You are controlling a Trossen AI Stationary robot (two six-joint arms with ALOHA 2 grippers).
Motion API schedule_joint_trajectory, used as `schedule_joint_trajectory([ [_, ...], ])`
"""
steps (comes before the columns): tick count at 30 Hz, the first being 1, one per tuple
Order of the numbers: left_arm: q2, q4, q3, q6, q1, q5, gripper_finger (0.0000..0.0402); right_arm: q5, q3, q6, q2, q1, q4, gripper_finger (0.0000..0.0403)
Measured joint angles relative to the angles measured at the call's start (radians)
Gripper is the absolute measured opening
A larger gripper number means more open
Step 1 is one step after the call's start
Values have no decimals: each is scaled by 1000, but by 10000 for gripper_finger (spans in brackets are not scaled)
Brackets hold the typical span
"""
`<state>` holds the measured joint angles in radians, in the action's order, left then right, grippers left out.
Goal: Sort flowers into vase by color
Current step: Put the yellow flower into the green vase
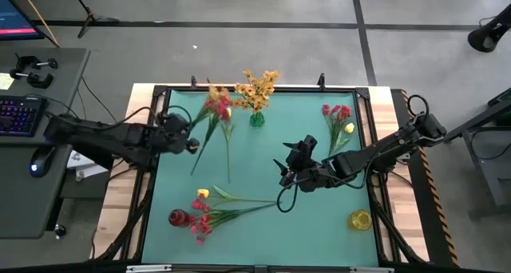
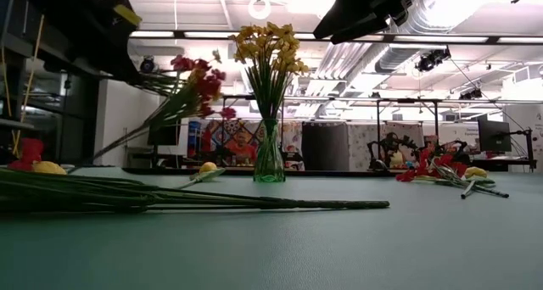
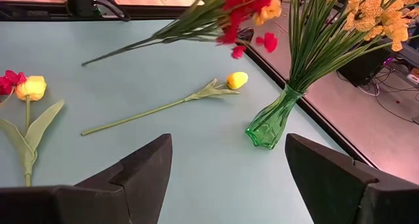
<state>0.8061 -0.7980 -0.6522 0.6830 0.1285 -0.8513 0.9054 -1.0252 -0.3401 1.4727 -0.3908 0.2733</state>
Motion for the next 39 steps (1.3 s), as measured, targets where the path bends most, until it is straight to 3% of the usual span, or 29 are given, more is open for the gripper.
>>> schedule_joint_trajectory([
  [13,13,6,-29,-198,278,142,3,-1,0,0,0,0,0,286],
  [18,85,178,-29,-334,291,-18,3,-72,0,4,2,0,-45,286],
  [24,218,440,-29,-611,293,-171,3,-272,0,126,87,0,-222,286],
  [30,289,540,-29,-750,349,-222,3,-286,0,201,182,-4,-303,286],
  [35,279,586,-28,-830,440,-437,3,-292,0,207,192,-9,-312,286],
  [39,269,748,-28,-995,514,-571,3,-317,0,210,192,-9,-336,286],
])
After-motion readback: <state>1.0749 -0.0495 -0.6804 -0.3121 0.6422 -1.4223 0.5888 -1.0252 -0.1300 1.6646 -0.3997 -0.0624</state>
